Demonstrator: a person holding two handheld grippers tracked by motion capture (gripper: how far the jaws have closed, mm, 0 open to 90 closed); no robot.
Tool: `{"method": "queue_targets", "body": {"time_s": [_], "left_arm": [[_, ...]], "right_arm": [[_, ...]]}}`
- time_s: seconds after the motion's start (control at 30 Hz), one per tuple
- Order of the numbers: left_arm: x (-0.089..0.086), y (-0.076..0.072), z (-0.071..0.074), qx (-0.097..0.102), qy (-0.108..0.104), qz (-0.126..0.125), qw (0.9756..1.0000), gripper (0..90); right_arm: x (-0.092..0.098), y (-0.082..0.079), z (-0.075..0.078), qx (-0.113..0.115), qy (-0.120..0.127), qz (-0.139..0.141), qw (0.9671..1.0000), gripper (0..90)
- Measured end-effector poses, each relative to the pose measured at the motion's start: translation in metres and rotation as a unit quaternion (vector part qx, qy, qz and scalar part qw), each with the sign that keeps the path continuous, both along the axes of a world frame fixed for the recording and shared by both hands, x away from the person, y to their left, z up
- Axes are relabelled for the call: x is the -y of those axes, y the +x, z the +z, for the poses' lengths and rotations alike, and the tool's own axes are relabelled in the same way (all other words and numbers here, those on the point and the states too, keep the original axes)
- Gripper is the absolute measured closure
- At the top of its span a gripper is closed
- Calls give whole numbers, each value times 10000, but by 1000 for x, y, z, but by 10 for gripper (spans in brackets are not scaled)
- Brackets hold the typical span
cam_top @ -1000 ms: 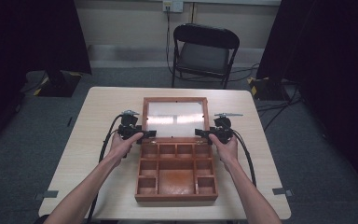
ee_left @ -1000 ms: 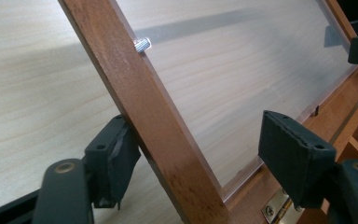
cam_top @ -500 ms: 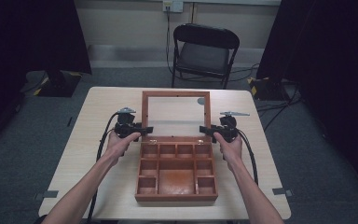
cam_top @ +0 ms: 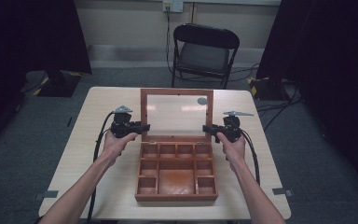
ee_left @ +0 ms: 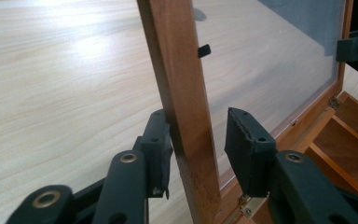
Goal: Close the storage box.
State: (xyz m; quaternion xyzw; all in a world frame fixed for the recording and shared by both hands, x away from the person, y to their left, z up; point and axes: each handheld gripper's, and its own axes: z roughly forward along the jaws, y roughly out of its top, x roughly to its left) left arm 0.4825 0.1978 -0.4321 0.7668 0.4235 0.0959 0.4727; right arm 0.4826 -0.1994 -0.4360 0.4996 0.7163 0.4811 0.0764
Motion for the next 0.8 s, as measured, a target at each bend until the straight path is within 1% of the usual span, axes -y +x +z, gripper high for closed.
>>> {"method": "queue_targets", "body": {"time_s": [0.03, 0.13, 0.23, 0.3, 0.33, 0.4, 0.43, 0.47, 0.5, 0.53, 0.57, 0.6, 0.63, 0.7, 0.73, 0.8], "left_arm": [[0, -1, 1, 13, -60, 15, 10000, 628], [-2, -6, 3, 49, -78, -25, 10000, 652], [-2, -10, 6, 82, -34, -23, 10000, 657], [-4, -13, 7, 71, -13, -86, 9999, 661], [-4, -14, 8, 107, -23, -111, 9999, 664], [-5, -17, 10, 123, 25, -182, 9998, 668], [-5, -19, 11, 154, 1, -180, 9997, 671], [-5, -21, 12, 194, 2, -229, 9995, 675], [-6, -22, 12, 208, 68, -249, 9995, 675], [-5, -23, 12, 229, 39, -223, 9995, 676], [-6, -24, 12, 206, 40, -225, 9995, 676], [-7, -24, 12, 230, 57, -263, 9994, 678], [-7, -25, 12, 210, -1, -239, 9995, 680], [-7, -26, 12, 195, 18, -220, 9996, 685], [-7, -25, 11, 187, -17, -218, 9996, 688], [-8, -26, 11, 200, 19, -238, 9995, 692]], "right_arm": [[0, -1, 1, 11, 2, 19, 10000, 606], [1, -5, 3, 64, 26, 33, 10000, 594], [1, -9, 5, 114, 15, 32, 9999, 585], [0, -11, 6, 123, 13, 58, 9999, 580], [0, -12, 7, 116, 15, 63, 9999, 572], [0, -14, 9, 123, 9, 90, 9999, 552], [0, -15, 11, 131, 3, 114, 9998, 539], [0, -16, 12, 125, 49, 98, 9999, 512], [1, -17, 13, 111, 129, 95, 9998, 510], [2, -17, 15, 143, 142, 110, 9997, 500], [2, -18, 16, 175, 119, 96, 9997, 489], [2, -18, 18, 209, 115, 79, 9997, 477], [2, -19, 19, 229, 136, 84, 9996, 473], [3, -20, 21, 268, 145, 101, 9995, 448], [3, -20, 22, 264, 142, 86, 9995, 424], [2, -20, 22, 281, 155, 50, 9995, 365]]}}
